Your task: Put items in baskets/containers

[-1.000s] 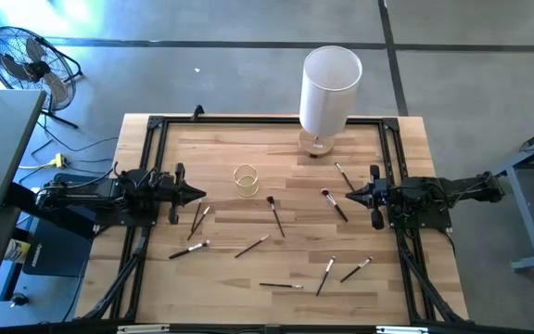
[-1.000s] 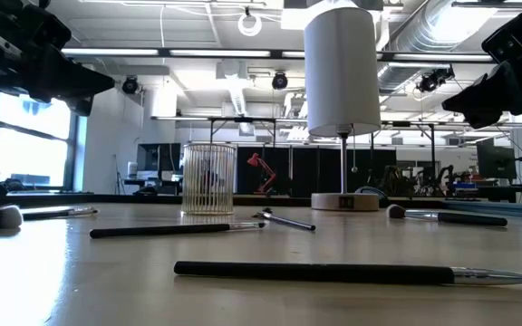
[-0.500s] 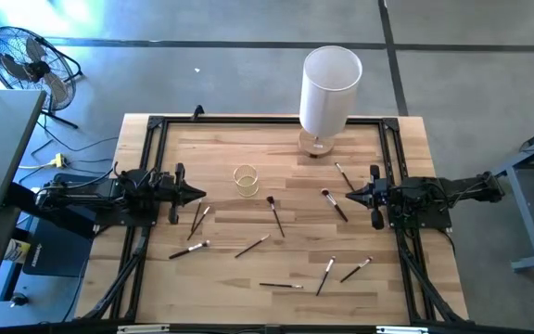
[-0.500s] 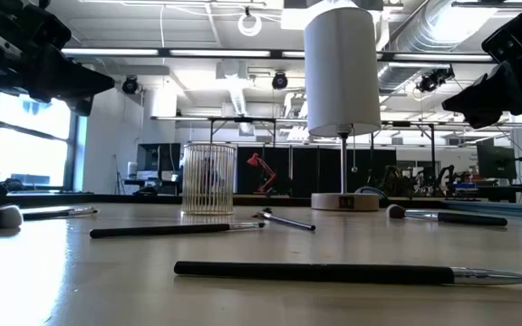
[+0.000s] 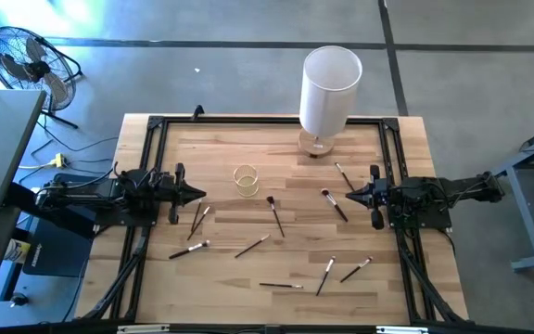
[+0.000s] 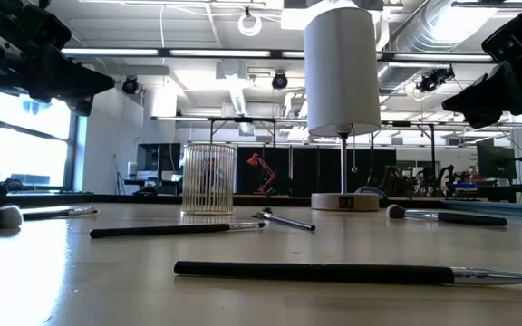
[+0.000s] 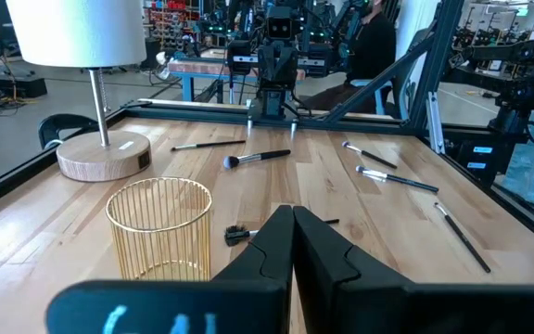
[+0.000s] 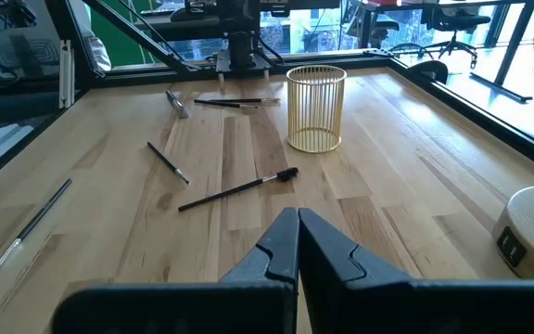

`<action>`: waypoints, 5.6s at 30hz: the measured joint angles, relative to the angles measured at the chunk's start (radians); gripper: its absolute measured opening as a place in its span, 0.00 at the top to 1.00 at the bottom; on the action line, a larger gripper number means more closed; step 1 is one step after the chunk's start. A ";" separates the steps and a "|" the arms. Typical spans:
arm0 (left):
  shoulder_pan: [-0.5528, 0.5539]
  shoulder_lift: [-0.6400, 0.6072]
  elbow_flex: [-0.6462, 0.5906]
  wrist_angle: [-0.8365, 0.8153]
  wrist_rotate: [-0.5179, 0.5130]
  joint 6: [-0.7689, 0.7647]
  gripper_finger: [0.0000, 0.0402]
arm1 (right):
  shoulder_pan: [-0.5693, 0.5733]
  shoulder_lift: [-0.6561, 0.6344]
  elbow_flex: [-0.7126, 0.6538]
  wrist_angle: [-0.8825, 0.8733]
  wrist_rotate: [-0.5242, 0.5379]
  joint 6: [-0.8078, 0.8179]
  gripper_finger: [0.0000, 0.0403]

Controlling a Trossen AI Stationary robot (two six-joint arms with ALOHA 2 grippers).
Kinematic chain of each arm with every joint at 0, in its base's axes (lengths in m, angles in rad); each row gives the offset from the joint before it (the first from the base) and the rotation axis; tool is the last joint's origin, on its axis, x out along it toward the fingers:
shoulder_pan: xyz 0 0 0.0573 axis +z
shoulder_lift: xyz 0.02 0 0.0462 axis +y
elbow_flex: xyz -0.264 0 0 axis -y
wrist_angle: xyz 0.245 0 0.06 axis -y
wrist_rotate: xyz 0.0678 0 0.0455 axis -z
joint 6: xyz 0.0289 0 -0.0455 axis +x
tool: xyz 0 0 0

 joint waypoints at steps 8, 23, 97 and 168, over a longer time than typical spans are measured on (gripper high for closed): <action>0.000 0.000 0.000 0.000 0.000 0.000 1.00 | 0.000 0.000 0.000 0.000 0.000 0.000 1.00; 0.000 0.000 0.000 0.000 0.000 0.000 1.00 | 0.000 0.000 0.000 0.000 0.000 0.000 1.00; 0.000 0.000 0.000 0.000 0.000 0.000 1.00 | -0.379 1.768 0.956 -0.584 -0.134 0.452 0.65; 0.000 0.000 0.000 0.000 0.000 0.000 1.00 | -0.260 1.895 0.954 1.048 0.042 -0.207 0.81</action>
